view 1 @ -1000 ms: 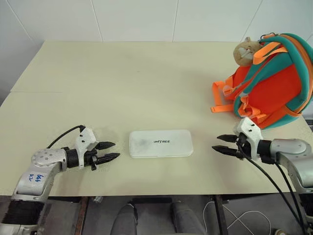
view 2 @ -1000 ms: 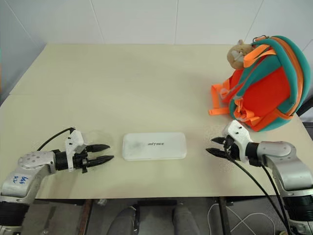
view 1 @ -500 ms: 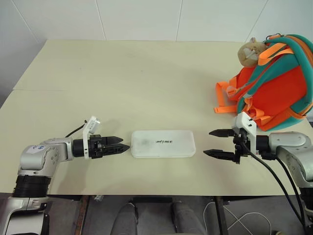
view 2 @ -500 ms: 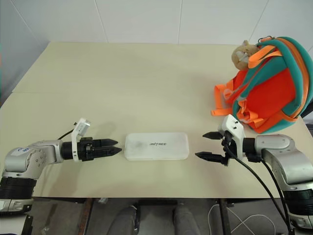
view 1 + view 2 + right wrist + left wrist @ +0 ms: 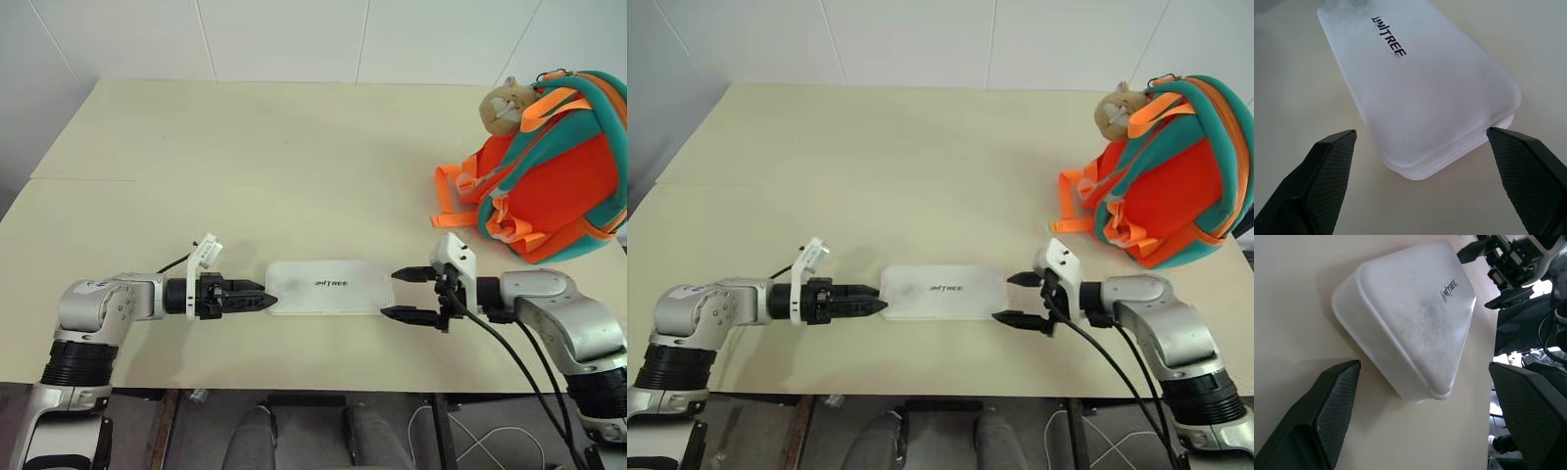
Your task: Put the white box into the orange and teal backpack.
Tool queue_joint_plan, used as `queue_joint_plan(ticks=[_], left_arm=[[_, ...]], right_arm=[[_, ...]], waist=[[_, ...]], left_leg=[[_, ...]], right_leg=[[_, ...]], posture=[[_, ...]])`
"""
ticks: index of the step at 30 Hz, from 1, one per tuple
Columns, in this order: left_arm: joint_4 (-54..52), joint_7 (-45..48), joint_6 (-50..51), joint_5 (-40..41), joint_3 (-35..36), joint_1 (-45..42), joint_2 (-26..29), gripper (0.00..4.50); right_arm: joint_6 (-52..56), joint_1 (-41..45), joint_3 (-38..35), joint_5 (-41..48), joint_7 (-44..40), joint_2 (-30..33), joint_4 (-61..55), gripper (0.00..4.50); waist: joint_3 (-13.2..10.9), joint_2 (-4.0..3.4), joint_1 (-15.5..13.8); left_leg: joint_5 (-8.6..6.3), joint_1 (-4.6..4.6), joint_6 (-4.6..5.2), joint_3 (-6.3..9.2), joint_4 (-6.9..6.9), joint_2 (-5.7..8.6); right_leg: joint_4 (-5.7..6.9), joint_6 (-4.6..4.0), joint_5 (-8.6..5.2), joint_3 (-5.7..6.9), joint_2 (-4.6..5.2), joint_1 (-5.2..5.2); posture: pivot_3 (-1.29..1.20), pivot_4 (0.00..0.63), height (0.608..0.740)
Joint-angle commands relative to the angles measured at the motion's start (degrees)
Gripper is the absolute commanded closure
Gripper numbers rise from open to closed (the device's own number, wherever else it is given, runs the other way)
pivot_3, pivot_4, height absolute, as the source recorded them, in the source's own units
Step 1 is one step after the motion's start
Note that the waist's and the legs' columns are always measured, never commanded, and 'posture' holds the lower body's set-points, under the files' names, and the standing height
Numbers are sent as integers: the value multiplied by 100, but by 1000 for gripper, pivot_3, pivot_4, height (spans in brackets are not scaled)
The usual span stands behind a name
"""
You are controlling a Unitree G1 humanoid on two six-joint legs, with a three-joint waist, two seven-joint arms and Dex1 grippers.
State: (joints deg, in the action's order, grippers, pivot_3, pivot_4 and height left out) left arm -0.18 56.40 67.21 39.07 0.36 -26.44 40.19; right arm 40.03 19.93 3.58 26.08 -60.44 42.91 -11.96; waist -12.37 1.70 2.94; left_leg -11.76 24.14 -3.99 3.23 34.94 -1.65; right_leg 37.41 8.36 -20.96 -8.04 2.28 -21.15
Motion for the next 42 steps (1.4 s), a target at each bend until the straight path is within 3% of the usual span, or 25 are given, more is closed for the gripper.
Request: queue_joint_plan(ticks=[1,10,15,19,26,29,37,39,42], left_arm=[[-45,-133,217,-90,-379,165,-59,18],[429,-727,866,79,10,-87,-675,18],[1062,-1127,1615,125,440,-451,-1070,18],[1426,-1011,2107,215,413,-737,-1030,18],[1738,-603,2001,212,-92,-1092,-847,18],[1812,-539,2024,277,-80,-1149,-934,558],[1633,-509,2057,377,-113,-1064,-1024,2949],[1599,-548,1993,431,18,-1018,-1126,3233],[1462,-675,1648,441,279,-965,-1306,3237]], right_arm=[[68,43,-60,165,34,-44,-209,0],[-41,154,27,274,1,-377,-330,0],[-271,-63,76,65,-134,-131,-311,0],[-505,-311,15,-83,-234,132,-264,0],[-602,-506,-162,-65,-93,149,-288,0],[-562,-605,-228,-7,14,95,-415,0],[-453,-804,-464,226,338,-28,-743,0],[-399,-887,-621,326,554,-127,-904,0],[-320,-1181,-1144,425,1243,-412,-1285,0]], waist=[[0,-1,-3],[5,-4,-54],[6,-5,-144],[7,-5,-120],[7,-6,-131],[7,-6,-136],[7,-5,-140],[7,-5,-144],[7,-5,-147]], left_leg=[[0,0,0,0,0,0],[-1,-10,1,7,12,5],[-1,-42,2,25,12,9],[-4,-56,2,32,5,14],[-5,-59,-1,34,-26,12],[-6,-57,-1,34,-36,13],[-4,-1,-7,55,-44,9],[-3,-1,-8,62,-39,10],[-3,-1,-9,74,-31,12]], right_leg=[[0,0,0,0,0,1],[-2,5,3,5,2,20],[-25,6,3,27,4,68],[-54,6,4,42,15,98],[-58,1,1,46,14,90],[-71,1,0,49,16,90],[-80,-1,-1,71,15,44],[-79,-1,-1,78,15,49],[-78,-1,-1,89,18,59]], posture=[[0,150,740],[0,150,740],[0,150,740],[0,150,740],[0,150,740],[0,150,740],[0,150,740],[0,150,740],[0,150,740]])
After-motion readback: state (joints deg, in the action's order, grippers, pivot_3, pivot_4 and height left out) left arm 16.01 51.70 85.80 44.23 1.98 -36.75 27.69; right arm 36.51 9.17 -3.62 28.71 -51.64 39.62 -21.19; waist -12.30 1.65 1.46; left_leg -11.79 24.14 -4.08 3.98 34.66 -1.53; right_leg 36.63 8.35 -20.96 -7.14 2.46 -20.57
